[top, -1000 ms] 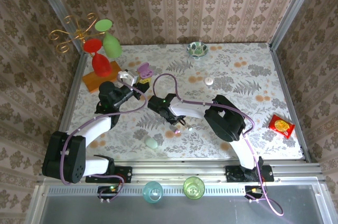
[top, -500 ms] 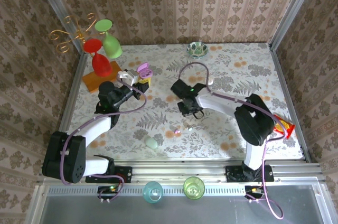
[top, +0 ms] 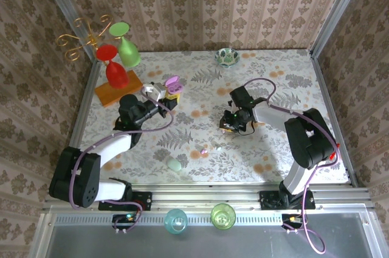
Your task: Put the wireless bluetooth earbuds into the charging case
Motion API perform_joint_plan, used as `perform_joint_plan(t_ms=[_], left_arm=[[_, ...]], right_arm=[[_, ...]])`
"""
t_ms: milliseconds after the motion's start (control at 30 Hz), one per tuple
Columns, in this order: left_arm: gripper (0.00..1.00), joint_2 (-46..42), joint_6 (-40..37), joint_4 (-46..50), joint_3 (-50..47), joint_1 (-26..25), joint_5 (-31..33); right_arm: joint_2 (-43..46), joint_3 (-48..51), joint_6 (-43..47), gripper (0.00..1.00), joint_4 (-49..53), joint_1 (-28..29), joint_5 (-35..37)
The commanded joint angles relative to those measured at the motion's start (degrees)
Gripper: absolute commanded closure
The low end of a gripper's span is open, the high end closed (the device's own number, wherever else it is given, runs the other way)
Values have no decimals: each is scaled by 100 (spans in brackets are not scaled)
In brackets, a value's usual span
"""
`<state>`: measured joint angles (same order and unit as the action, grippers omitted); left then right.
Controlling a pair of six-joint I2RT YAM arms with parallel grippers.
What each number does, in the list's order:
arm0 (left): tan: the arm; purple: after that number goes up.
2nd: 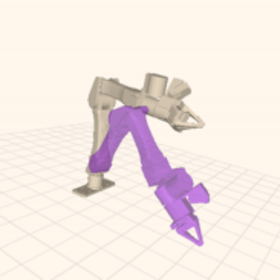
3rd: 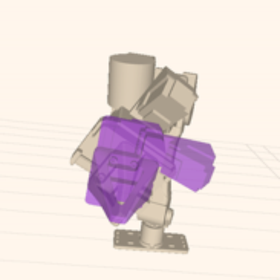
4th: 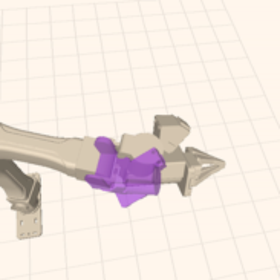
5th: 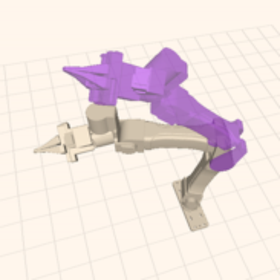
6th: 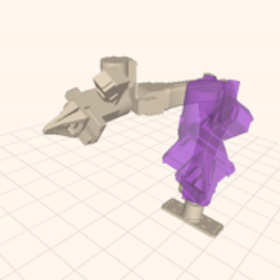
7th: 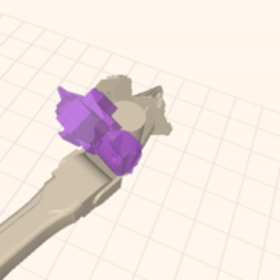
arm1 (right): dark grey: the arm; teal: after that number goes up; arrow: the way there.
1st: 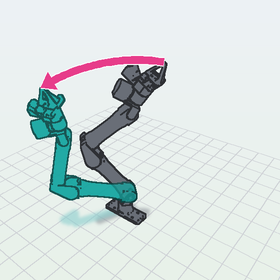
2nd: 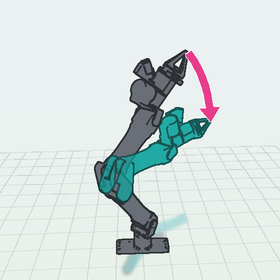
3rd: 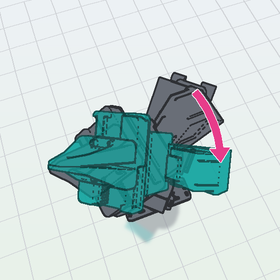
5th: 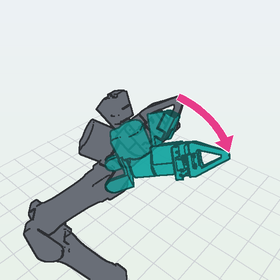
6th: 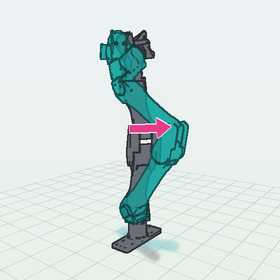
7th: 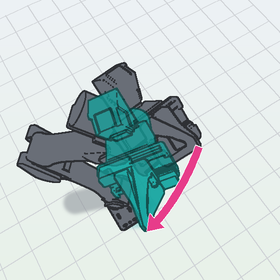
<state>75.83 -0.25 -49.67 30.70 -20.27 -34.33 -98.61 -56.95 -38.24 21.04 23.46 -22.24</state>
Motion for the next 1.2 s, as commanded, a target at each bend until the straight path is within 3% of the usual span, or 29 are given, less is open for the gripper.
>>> perform_joint_plan(t_ms=[0, 367, 767, 933, 1167], left_arm=[[81, 57, -74, -315, 46, -77, -152], [81, 254, 25, -548, 59, -230, -188], [81, 497, 122, -834, 112, -352, -215], [81, 559, 134, -826, 138, -385, -534], [81, 667, 236, -781, 156, -420, -1139]], right_arm=[[192, 174, -397, 78, -542, -133, -687], [306, 321, -571, 78, -805, -373, -1217], [612, 434, -889, 78, -815, -492, -1089], [717, 329, -521, 78, -579, -492, -1029], [1189, -239, 750, 75, 86, -407, -1402]])
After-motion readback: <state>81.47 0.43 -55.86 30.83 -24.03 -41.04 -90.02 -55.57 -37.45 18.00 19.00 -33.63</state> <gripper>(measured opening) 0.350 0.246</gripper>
